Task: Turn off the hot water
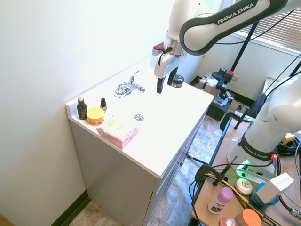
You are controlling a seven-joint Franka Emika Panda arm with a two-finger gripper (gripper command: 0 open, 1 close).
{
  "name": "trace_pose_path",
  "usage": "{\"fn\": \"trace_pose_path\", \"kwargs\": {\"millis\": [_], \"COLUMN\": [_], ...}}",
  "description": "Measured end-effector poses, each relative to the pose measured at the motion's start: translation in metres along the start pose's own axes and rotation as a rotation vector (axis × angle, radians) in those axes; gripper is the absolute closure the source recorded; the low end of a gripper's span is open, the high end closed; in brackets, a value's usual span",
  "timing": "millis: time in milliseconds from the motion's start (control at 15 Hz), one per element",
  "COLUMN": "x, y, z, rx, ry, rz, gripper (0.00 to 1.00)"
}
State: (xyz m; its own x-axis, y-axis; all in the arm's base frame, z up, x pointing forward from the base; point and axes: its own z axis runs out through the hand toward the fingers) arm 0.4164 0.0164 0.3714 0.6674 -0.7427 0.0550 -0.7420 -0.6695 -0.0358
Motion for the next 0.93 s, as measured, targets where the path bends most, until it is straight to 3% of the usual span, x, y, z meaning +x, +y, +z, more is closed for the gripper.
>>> {"fn": "trace_pose_path", "kwargs": {"millis": [333,733,933], "x": [0.000,0.030,0.050], "y": [-0.016,-0.059,-0.071], "z": [-0.001,0.012,0.027], "rx": [0.012,0.020,0.008], "ry": [0.057,0.293,0.341], "rz": [0.056,0.189,0.238], "gripper": [0.00,0.00,0.00]}}
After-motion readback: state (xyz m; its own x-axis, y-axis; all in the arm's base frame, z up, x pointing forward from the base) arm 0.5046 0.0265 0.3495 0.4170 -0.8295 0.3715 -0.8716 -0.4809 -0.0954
